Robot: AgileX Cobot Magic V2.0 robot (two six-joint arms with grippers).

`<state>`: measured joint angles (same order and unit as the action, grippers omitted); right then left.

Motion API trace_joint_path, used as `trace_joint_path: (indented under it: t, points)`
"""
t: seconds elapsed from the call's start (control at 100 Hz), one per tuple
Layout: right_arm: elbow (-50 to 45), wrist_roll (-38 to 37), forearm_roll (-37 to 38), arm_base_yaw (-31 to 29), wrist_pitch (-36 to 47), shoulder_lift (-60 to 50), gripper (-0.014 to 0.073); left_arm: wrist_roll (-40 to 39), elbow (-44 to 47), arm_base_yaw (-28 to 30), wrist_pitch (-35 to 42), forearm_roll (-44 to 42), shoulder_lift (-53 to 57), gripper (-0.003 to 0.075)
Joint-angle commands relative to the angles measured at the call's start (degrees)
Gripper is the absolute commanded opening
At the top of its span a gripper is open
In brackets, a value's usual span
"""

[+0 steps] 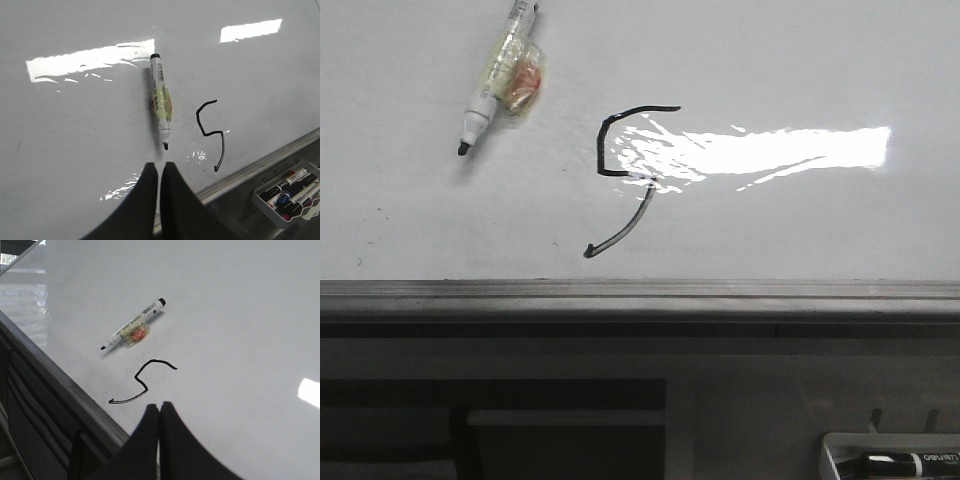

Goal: Write number 5 on whiteboard

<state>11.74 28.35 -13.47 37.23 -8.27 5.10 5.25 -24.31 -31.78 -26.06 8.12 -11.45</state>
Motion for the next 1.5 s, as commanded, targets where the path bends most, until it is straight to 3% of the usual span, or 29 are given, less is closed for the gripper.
trace_joint_path:
  t: [0.0, 0.36, 0.46, 0.53, 0.66, 0.74, 0.91, 1.05, 1.49]
  points:
    - [1.3, 0.0, 0.3, -0.3, 5.0, 0.5, -0.0061, -0.1, -1.4, 0.0, 4.2, 0.8, -0.5, -0.002]
    - [1.3, 0.0, 0.3, -0.3, 5.0, 0.5, -0.0061, -0.1, -0.3, 0.1, 4.3, 0.3, -0.4, -0.002]
    - [1.3, 0.0, 0.3, -0.3, 5.0, 0.5, -0.0061, -0.1, 1.8, 1.2, 5.5, -4.3, 1.0, -0.002]
    - [1.3, 0.0, 0.3, -0.3, 5.0, 0.5, -0.0061, -0.1, 5.3, 3.9, 9.6, -7.1, 2.7, -0.002]
    - [1.3, 0.0, 0.3, -0.3, 5.0, 0.5, -0.0061, -0.2, 15.9, 12.7, 24.9, -7.1, 6.9, -0.002]
    - [1.3, 0.0, 0.3, -0.3, 5.0, 0.5, -0.0061, -1.6, 20.9, 18.1, 28.0, -7.1, 9.5, -0.002]
    - [1.3, 0.0, 0.3, -0.3, 5.0, 0.5, -0.0061, -6.3, 25.6, 23.9, 24.4, -6.9, 13.5, -0.002]
    - [1.3, 0.0, 0.3, -0.3, 5.0, 0.5, -0.0061, -11.1, 25.5, 25.9, 9.9, -6.7, 13.3, -0.002]
    - [1.3, 0.0, 0.3, -0.3, 5.0, 0.5, -0.0061, -11.4, 25.5, 26.5, 9.8, -5.6, 13.3, -0.002]
